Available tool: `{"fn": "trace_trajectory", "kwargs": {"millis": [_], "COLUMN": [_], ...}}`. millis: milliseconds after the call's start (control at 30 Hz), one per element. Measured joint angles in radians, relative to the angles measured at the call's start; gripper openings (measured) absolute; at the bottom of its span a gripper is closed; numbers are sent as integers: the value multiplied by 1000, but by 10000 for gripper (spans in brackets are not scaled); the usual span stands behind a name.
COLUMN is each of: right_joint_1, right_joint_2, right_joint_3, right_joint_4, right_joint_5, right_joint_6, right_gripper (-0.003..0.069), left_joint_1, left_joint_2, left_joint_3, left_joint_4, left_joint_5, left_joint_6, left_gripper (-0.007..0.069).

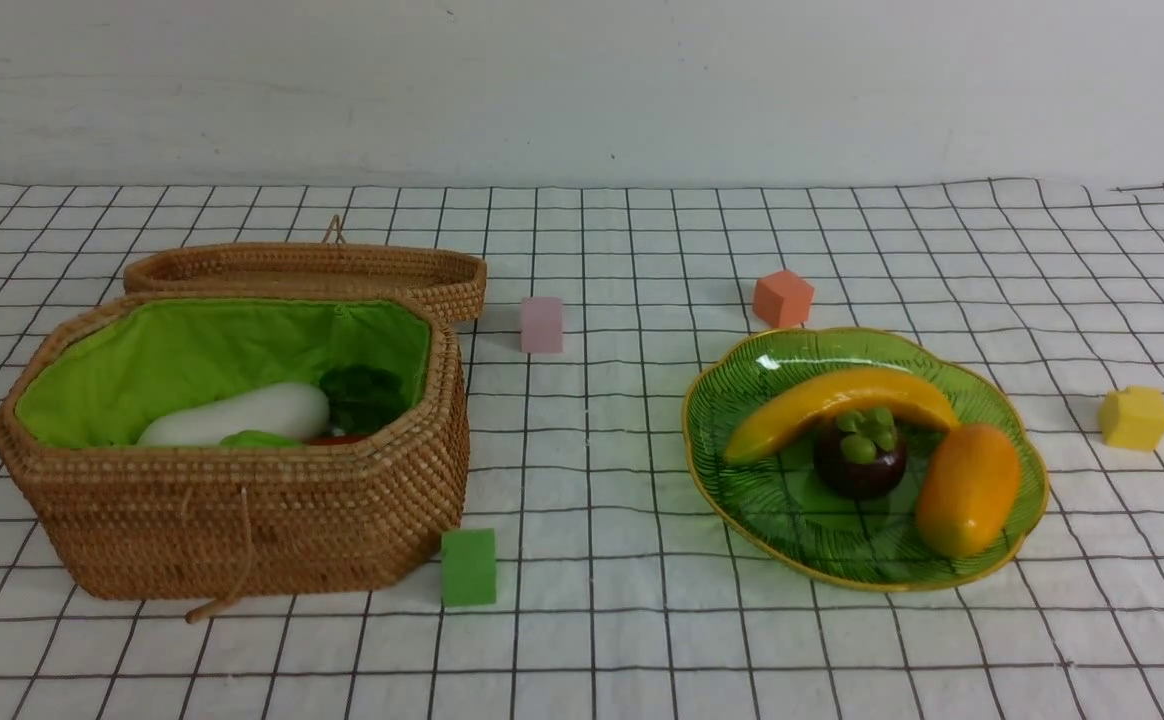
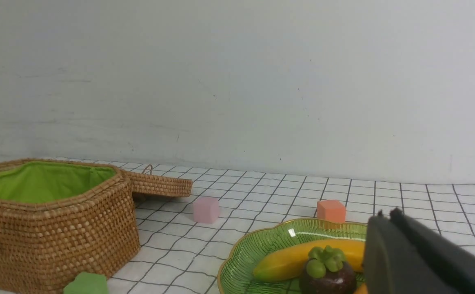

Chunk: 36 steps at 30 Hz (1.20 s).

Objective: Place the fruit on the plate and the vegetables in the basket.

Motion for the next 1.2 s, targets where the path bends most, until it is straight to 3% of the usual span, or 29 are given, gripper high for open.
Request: {"fn": "trace_trajectory", "kwargs": {"millis": [200, 267, 367, 400, 533, 600, 633, 700, 967, 1200], "right_joint_1": [-2, -2, -2, -1, 28, 38, 53, 71, 80, 80], "right_joint_2": [-3, -4, -4, -4, -4, -7, -16, -47, -58, -58], "right_joint_3": [-1, -13, -52, -71, -94, -83, -60, -18, 70, 65], "right_joint_4": [-16, -158, -565, -771, -1359, -1483, -1579, -1637, -1624, -1619], "right_joint_5": [27, 43, 83, 109, 167, 167, 156, 132, 13, 112], "right_joint_6": [9, 109, 517, 730, 1351, 1465, 1586, 1643, 1618, 1618], "right_gripper": [-8, -8, -8, -8, -8, -8, -8, -8, -8, -8], "left_joint_1": [0, 0, 0, 0, 0, 0, 0, 0, 0, 0], "left_joint_2": [0, 0, 0, 0, 0, 0, 0, 0, 0, 0], "left_joint_3": [0, 0, 0, 0, 0, 0, 0, 0, 0, 0], "left_joint_4": [0, 0, 0, 0, 0, 0, 0, 0, 0, 0], "left_joint_5": [0, 0, 0, 0, 0, 0, 0, 1, 8, 10], "left_joint_6": [0, 0, 0, 0, 0, 0, 0, 0, 0, 0], "left_gripper": [100, 103, 106, 106, 113, 113, 113, 117, 127, 132]}}
